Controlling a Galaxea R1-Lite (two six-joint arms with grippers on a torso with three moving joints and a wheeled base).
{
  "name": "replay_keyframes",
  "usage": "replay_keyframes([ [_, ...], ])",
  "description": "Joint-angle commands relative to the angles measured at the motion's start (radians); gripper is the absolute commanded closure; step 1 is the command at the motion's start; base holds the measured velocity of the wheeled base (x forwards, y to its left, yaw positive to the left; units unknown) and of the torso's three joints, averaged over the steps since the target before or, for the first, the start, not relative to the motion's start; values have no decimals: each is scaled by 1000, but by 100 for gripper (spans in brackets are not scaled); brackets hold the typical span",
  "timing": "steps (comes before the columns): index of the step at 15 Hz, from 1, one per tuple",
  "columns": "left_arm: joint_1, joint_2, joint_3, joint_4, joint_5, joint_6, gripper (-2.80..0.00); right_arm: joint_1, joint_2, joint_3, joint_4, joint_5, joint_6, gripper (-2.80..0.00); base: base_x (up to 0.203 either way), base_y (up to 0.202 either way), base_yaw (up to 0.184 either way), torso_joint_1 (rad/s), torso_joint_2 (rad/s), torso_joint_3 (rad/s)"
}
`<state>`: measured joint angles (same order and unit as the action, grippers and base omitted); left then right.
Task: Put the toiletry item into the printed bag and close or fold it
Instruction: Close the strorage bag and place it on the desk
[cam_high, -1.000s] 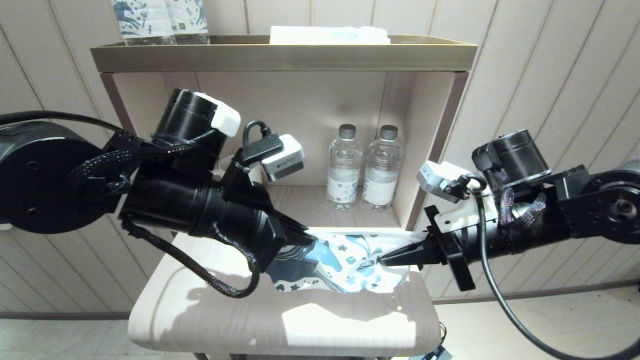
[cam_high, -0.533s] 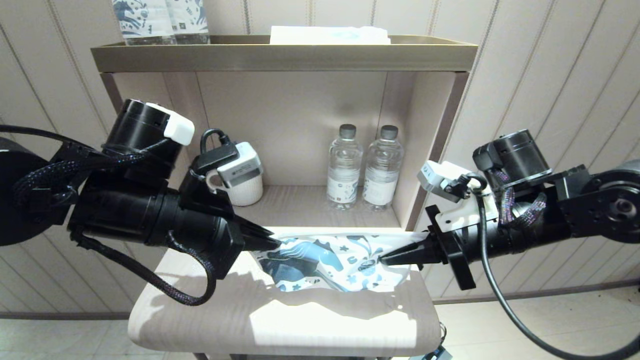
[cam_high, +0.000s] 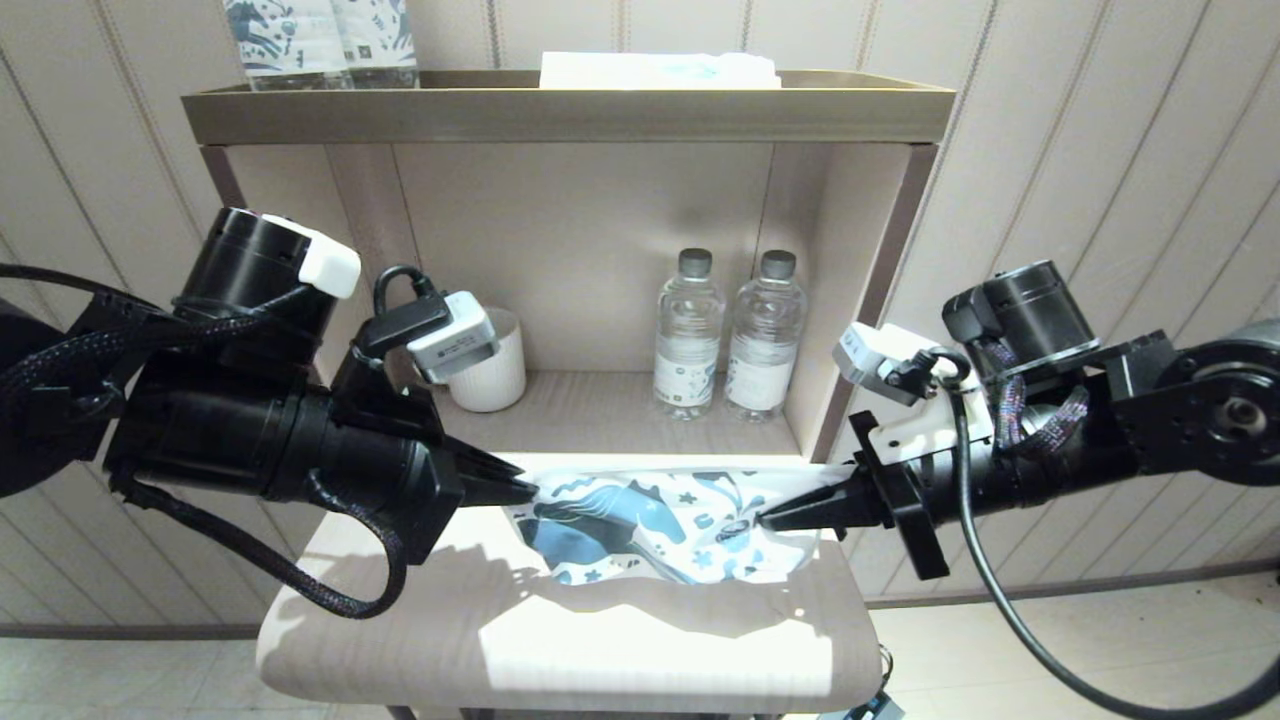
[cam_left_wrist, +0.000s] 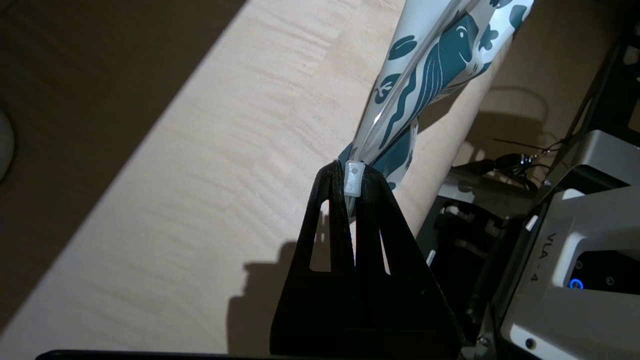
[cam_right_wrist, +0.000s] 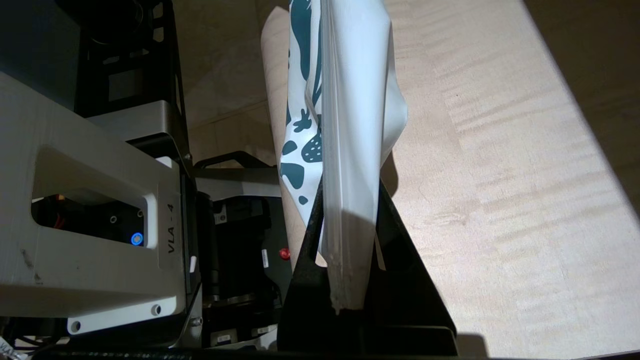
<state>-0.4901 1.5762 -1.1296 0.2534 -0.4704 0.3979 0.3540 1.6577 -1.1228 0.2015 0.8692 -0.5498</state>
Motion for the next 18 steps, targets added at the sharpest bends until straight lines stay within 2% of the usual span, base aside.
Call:
replay_keyframes([
  [1,8,-5,5,1,-2,4,0,2,2,0,1,5,-4,0,0,0,0,0,0,0],
  [9,7,8,-4,0,-4,4,0,2,2,3,1,5,-4,0,0,0,0,0,0,0],
  [10,7,7,-4,0,-3,4,-280,2,2,1,1,5,-4,0,0,0,0,0,0,0],
  [15,7,10,12,-11,-5,2,-280,0,1,0,1,5,-4,0,0,0,0,0,0,0],
  [18,19,1,51,-20,-30,-1,-280,-4,-1,-5,1,5,-2,0,0,0,0,0,0,0],
])
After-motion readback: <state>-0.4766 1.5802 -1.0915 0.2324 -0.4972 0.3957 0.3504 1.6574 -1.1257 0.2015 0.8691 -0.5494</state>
